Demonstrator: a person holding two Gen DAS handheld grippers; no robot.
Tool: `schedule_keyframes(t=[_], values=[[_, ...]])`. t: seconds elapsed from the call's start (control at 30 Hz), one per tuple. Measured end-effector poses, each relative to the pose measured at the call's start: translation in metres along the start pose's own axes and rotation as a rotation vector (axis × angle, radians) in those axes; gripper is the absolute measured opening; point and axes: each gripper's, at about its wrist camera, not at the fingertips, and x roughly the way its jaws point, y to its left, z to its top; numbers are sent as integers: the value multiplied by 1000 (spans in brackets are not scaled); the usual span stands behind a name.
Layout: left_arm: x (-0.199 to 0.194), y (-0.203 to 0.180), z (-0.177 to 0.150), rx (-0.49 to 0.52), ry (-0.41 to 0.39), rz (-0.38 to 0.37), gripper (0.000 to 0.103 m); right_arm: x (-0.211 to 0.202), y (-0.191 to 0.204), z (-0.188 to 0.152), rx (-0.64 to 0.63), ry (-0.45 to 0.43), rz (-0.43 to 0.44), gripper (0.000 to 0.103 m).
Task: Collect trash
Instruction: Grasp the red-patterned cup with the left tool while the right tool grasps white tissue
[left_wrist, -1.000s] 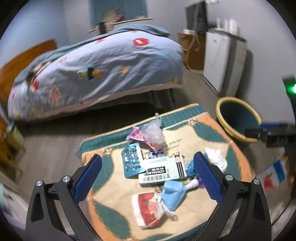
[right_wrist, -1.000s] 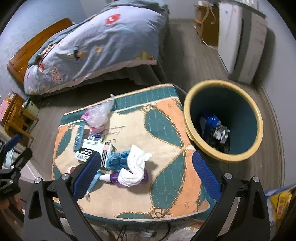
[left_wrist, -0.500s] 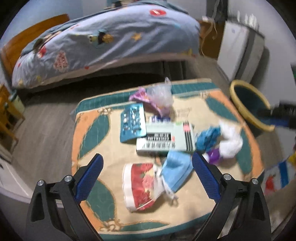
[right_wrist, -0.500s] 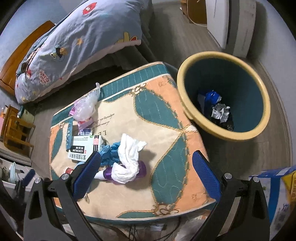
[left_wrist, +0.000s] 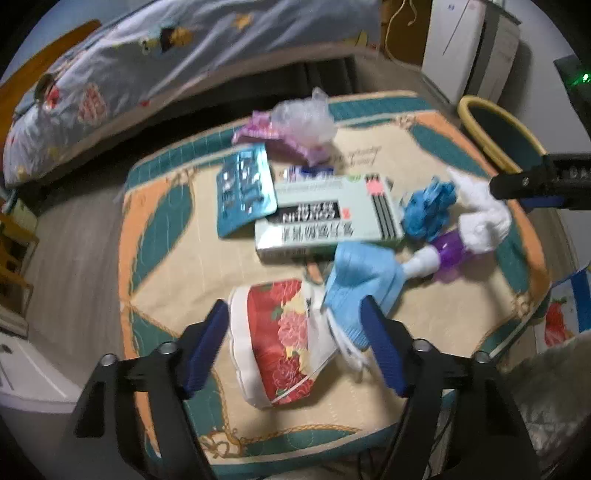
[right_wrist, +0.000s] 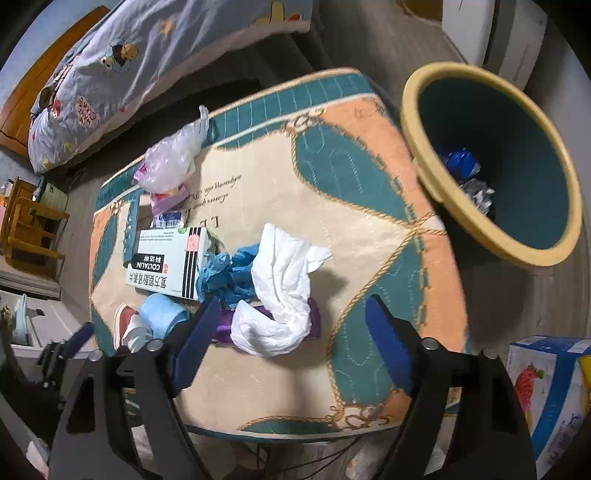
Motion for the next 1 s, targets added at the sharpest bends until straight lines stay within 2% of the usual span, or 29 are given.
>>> schedule_keyframes(t=[0.1,0.23,0.37,0.43,0.47,0.63,0.8,1.0], values=[[10,2,-1,-15,48,-9,53,9,1,1,-4,37,7,66],[15,0,-1,-16,74,-21,36,15,2,1,-2,68,28,45],[14,-6,0,19,76,-15,25,15,7,0,-26,69,42,24],[13,-7,0,28,74,-13,16,14,9,0,-36,68,54,15],[14,-7,0,28,80,-16,15,14,10,0,-41,70,59,10],[10,-4,2,19,71,-7,13,5,9,1,-38,44,84,6],[-7,2,8,-11,-4,3,13,-7,4,4,-12,-4,115,6],[-30,6,17,-37,-102,-4,13,-24,-17,11,82,-64,177,6]])
